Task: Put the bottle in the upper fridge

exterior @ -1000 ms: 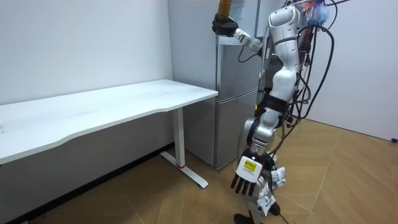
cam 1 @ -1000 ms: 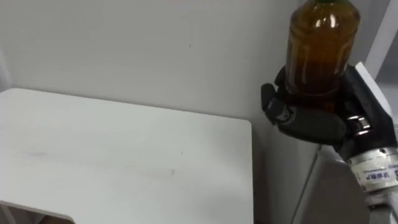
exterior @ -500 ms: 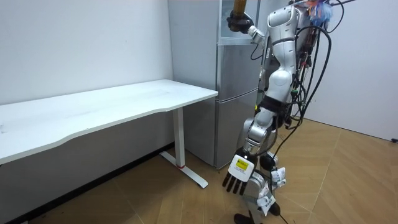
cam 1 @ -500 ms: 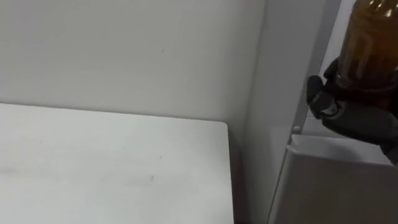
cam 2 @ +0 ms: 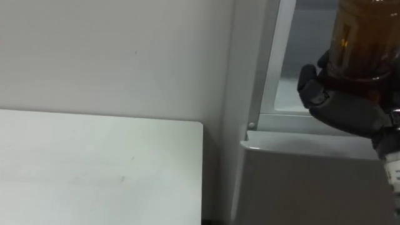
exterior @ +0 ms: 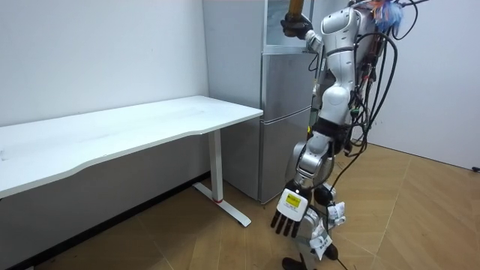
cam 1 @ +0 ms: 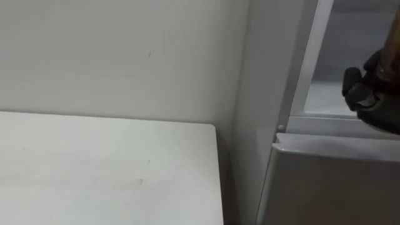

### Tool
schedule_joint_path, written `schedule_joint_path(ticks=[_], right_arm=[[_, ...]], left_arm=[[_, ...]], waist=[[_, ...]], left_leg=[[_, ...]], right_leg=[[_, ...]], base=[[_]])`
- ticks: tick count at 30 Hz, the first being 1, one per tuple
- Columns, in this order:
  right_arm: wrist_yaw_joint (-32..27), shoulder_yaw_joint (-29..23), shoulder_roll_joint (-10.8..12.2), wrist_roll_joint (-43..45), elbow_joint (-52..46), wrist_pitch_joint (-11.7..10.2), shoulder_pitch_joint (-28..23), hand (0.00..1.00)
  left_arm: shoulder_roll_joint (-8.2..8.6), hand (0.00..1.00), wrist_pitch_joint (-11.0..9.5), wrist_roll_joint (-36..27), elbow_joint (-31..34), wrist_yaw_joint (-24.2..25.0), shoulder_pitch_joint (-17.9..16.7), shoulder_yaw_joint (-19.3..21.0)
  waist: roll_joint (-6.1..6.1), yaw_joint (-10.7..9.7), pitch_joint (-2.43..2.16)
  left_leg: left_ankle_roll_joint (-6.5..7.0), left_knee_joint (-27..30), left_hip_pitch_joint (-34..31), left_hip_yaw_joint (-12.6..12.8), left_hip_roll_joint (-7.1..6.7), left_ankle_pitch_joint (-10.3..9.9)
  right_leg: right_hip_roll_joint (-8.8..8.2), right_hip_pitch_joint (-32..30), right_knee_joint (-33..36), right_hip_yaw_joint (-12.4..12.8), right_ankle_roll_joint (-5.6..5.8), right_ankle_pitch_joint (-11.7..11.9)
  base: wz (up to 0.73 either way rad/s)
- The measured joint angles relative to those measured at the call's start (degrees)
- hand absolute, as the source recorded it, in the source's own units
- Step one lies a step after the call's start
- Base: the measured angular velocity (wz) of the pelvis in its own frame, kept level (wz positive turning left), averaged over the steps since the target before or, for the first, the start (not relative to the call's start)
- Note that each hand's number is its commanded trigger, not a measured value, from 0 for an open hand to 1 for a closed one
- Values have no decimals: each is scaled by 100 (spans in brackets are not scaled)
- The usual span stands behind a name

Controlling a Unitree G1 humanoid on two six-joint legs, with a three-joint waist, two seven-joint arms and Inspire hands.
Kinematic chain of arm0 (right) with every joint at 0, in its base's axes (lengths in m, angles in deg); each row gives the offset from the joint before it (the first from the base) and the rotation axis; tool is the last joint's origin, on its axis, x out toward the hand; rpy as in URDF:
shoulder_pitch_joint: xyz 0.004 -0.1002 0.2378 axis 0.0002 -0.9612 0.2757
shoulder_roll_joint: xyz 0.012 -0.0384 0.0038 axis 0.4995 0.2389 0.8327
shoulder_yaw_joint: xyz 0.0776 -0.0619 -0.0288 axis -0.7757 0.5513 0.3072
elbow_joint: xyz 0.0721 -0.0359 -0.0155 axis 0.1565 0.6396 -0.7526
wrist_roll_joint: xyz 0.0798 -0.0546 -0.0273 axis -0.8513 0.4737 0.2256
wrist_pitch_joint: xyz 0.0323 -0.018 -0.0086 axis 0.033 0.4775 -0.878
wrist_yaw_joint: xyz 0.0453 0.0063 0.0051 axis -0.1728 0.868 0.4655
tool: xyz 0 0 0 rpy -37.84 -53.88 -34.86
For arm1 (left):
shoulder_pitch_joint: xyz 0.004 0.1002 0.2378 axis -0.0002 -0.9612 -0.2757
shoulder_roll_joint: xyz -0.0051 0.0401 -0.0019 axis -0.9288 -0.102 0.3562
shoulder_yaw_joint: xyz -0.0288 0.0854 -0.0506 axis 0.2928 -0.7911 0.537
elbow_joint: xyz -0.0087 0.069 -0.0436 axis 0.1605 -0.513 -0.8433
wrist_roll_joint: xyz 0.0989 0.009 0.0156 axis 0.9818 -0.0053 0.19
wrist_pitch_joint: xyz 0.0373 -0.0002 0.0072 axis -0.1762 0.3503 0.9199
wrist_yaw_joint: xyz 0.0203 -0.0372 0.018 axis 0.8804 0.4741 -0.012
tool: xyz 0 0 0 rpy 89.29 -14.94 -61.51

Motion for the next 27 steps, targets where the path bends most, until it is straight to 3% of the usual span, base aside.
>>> schedule_joint_path(ticks=[9, 12, 17, 27], right_arm=[[-442, -1, -25, -479, 1083, 176, 97, 100], [-547, -19, -55, -645, 1559, 223, 293, 100], [-860, -20, -446, -775, 2121, 304, 664, 100], [-1405, -11, -613, -859, 2783, 444, 1631, 100]], left_arm=[[-3, 0, 31, 148, 29, 0, -53, 16], [-7, 0, 33, 141, 33, 0, -87, 71], [-27, 0, 58, 144, 36, 1, -98, 180], [-40, 0, 78, 138, -6, 8, -255, 429]], waist=[[-92, 81, 20], [-154, 68, -1], [-154, 165, -12], [-136, 275, -23]], left_leg=[[0, -3, -61, -60, 0, -1], [1, 9, -99, -78, -3, -2], [9, 106, -149, -94, 2, -52], [8, 191, -209, -116, -3, -51]], right_leg=[[-8, -53, 33, -74, 1, 0], [-21, -60, 32, -132, 1, 0], [-20, -68, 54, -149, 1, 1], [-19, -135, 131, -158, 1, 1]], base=[[2], [5], [1], [0]])
